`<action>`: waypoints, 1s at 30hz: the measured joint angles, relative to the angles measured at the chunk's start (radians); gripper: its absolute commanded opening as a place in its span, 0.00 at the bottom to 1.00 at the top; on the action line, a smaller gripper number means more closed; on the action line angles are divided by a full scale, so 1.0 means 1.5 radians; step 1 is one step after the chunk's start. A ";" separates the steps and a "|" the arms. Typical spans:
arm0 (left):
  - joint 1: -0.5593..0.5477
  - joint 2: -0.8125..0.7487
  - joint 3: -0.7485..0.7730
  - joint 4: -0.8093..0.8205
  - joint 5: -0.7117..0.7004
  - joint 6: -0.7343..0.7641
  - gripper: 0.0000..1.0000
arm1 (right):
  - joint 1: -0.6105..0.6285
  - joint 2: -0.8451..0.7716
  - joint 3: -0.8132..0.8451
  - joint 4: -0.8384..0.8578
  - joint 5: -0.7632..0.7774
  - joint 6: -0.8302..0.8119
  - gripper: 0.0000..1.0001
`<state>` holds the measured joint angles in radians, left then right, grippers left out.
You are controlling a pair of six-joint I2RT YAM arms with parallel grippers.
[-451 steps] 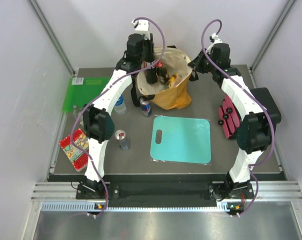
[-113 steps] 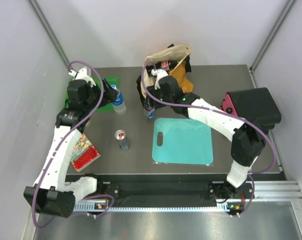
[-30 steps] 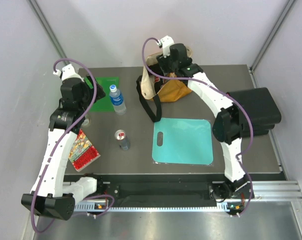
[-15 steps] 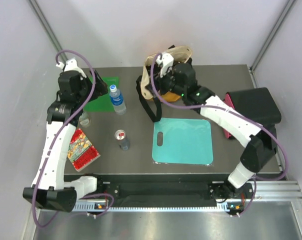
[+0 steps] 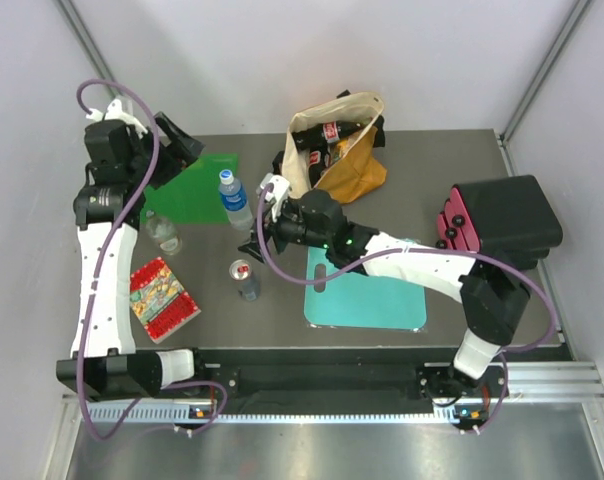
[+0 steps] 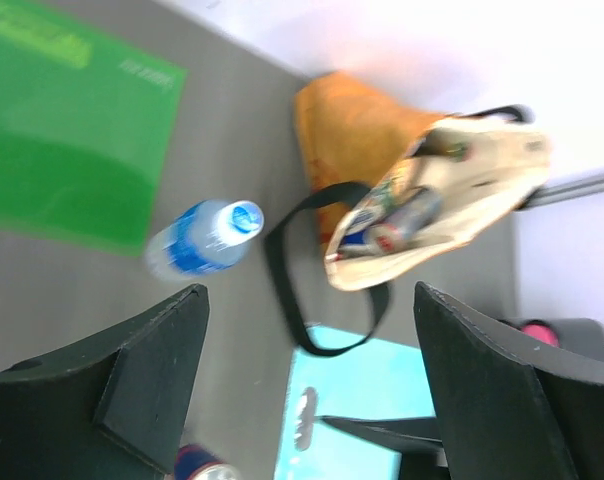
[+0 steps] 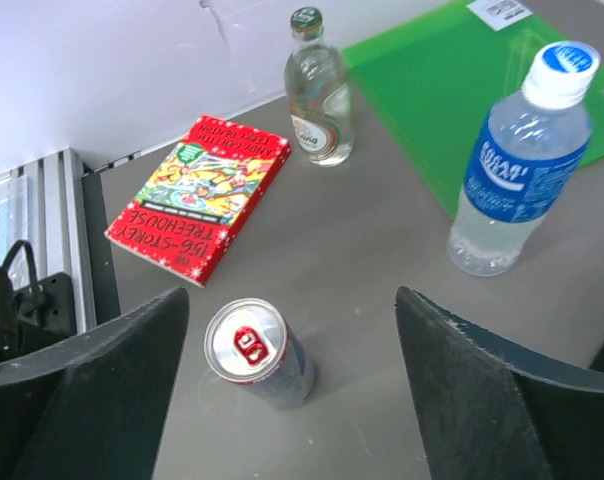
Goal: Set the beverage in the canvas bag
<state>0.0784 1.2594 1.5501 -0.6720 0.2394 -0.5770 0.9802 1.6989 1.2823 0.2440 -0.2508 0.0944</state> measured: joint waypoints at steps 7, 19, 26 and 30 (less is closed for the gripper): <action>0.000 -0.028 0.026 0.029 0.050 -0.036 0.87 | 0.013 0.024 -0.033 0.043 -0.013 0.005 0.86; 0.008 -0.045 0.027 0.050 0.000 -0.013 0.87 | 0.072 0.097 -0.014 -0.004 0.048 0.007 0.89; 0.029 -0.015 -0.004 0.057 -0.039 -0.004 0.87 | 0.097 0.114 0.006 -0.023 0.092 -0.001 0.85; 0.038 -0.017 -0.054 0.072 -0.051 -0.009 0.86 | 0.105 0.143 0.030 -0.034 0.109 -0.010 0.78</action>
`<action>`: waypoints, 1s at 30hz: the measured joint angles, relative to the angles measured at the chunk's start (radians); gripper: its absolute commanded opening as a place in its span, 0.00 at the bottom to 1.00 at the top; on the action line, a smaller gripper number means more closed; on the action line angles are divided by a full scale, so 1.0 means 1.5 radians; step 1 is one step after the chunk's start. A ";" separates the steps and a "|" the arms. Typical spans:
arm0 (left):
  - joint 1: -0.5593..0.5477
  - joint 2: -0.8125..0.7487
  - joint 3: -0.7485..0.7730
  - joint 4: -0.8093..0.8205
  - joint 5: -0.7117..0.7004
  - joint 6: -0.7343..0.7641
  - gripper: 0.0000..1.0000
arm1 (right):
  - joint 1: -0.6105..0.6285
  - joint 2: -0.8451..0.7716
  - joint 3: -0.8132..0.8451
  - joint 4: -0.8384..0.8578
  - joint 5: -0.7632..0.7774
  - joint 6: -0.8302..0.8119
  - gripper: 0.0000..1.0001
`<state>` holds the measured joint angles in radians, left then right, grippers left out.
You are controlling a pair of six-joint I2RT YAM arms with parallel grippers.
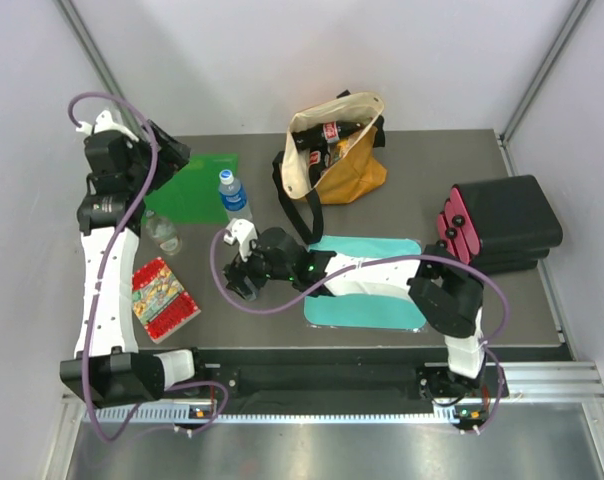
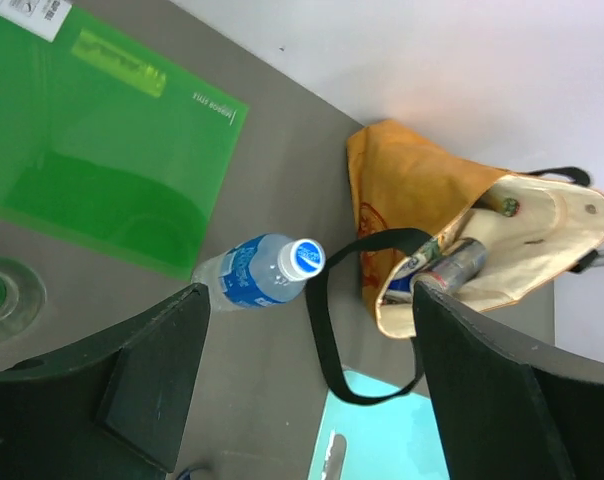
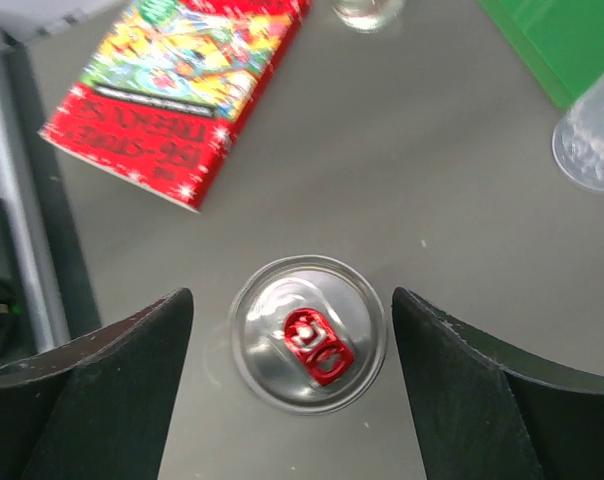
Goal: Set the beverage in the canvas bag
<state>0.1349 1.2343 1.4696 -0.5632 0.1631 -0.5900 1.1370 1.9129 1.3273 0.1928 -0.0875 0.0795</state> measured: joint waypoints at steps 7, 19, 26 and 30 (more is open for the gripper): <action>0.003 -0.010 -0.175 0.067 0.035 -0.046 0.84 | 0.001 0.030 0.019 -0.039 0.037 -0.012 0.61; 0.002 -0.012 -0.291 0.118 0.098 -0.015 0.81 | 0.004 -0.010 -0.007 -0.079 0.045 -0.010 0.00; -0.003 -0.041 -0.341 0.121 0.123 0.016 0.81 | -0.007 -0.050 0.042 -0.171 0.037 -0.001 0.00; -0.008 -0.078 -0.371 0.136 0.150 0.021 0.81 | -0.027 -0.069 0.096 -0.213 0.038 0.009 0.00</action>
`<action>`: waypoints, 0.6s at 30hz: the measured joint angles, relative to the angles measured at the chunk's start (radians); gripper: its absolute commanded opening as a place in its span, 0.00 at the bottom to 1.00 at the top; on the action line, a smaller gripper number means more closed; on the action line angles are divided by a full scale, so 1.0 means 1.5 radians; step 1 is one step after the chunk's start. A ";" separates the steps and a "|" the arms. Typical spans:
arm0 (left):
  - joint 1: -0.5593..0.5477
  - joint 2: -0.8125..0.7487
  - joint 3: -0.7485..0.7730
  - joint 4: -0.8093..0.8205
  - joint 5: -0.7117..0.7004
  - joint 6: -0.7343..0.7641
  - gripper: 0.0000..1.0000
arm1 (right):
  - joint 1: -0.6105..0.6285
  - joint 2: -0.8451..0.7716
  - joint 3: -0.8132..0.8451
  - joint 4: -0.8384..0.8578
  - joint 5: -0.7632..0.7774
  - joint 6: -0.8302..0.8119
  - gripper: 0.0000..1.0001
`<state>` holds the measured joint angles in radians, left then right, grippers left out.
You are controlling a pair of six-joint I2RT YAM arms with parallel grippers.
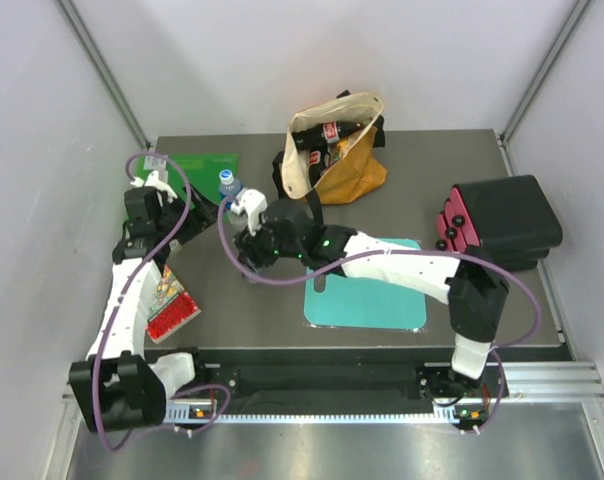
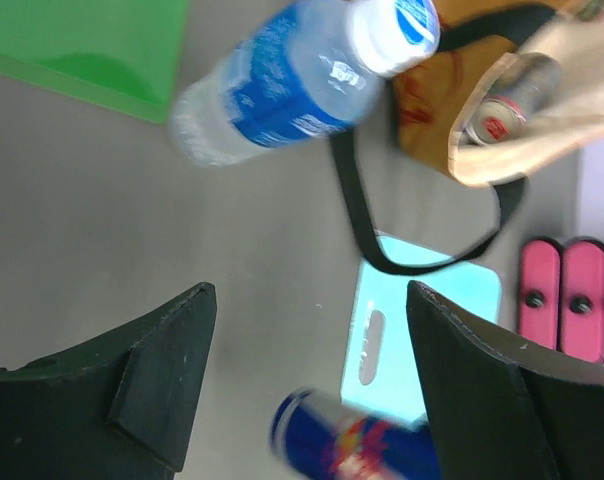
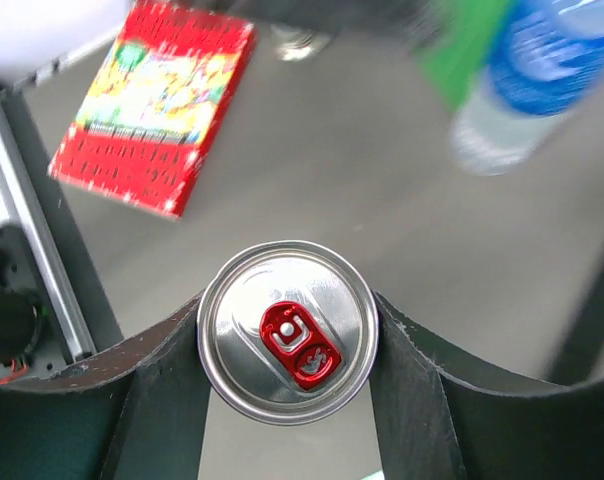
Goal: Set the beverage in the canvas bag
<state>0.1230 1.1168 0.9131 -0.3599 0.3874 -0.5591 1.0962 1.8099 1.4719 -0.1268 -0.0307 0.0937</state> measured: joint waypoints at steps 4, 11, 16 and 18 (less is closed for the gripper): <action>-0.018 -0.040 -0.051 0.039 0.036 -0.013 0.81 | -0.050 -0.035 0.048 -0.054 0.011 0.001 0.00; -0.095 -0.031 -0.077 0.062 0.049 -0.014 0.81 | -0.194 -0.065 0.137 -0.099 0.063 -0.033 0.00; -0.118 -0.030 -0.079 0.062 0.050 -0.008 0.82 | -0.271 -0.061 0.167 -0.081 0.104 -0.087 0.00; -0.123 -0.033 -0.079 0.055 0.051 -0.002 0.82 | -0.289 -0.046 0.186 -0.062 0.114 -0.111 0.00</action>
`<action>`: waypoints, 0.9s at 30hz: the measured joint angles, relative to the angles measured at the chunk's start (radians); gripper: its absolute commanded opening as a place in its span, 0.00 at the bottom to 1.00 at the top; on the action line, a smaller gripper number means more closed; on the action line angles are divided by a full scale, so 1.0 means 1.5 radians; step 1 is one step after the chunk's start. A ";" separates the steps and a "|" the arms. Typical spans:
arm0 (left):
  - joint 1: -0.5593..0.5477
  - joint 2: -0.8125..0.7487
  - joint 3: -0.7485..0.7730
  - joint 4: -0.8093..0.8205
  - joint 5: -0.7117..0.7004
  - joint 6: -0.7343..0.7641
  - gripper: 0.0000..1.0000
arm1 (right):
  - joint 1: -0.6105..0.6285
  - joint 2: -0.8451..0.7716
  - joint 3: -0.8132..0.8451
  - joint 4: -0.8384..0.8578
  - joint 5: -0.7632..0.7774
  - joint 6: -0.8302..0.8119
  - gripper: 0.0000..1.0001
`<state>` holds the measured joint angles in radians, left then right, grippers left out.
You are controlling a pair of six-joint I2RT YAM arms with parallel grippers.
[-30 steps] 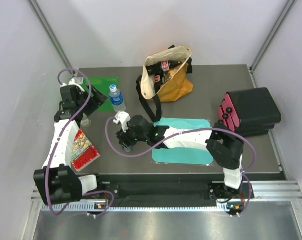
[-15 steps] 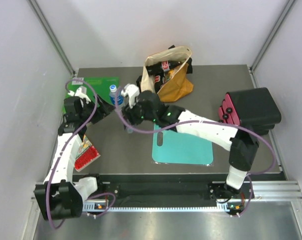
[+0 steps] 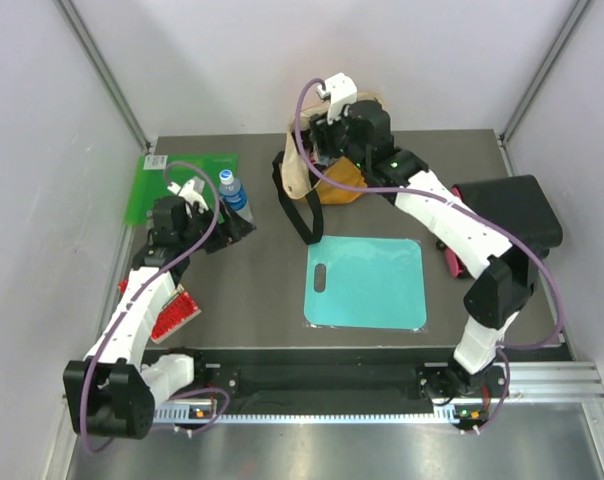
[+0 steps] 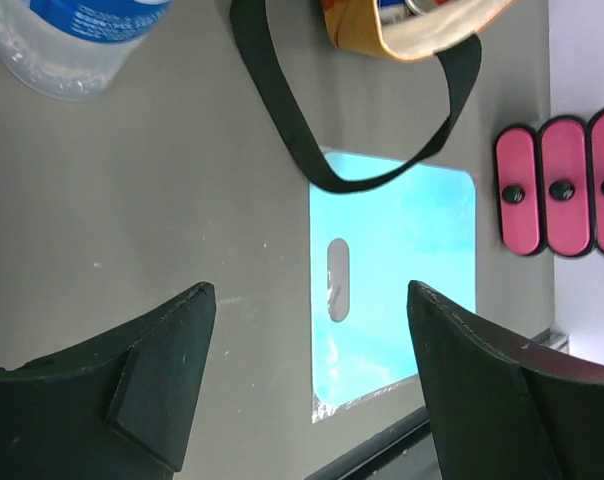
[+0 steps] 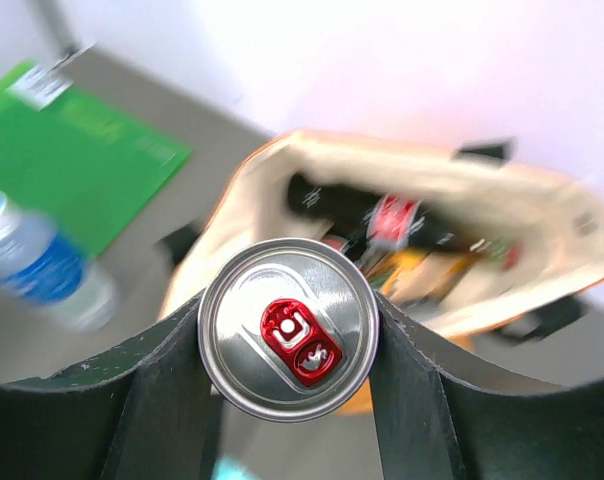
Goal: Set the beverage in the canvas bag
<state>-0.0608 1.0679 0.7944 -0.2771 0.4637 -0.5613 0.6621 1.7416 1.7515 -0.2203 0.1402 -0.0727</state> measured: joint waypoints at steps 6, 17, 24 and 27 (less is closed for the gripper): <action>-0.009 -0.031 0.000 -0.048 0.008 0.045 0.82 | -0.028 0.089 0.044 0.096 0.049 -0.087 0.00; -0.027 -0.089 -0.030 -0.076 -0.026 0.070 0.82 | -0.065 0.205 0.056 0.163 0.084 -0.186 0.00; -0.027 -0.105 -0.033 -0.079 -0.026 0.070 0.82 | -0.078 0.220 0.056 0.206 0.097 -0.254 0.00; -0.028 -0.107 -0.033 -0.079 -0.026 0.070 0.82 | -0.079 0.240 0.076 0.213 0.106 -0.289 0.00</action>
<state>-0.1032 0.9073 0.7448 -0.3962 0.4252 -0.4561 0.5430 2.1017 1.8652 0.0994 0.2996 -0.5068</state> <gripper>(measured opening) 0.817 0.550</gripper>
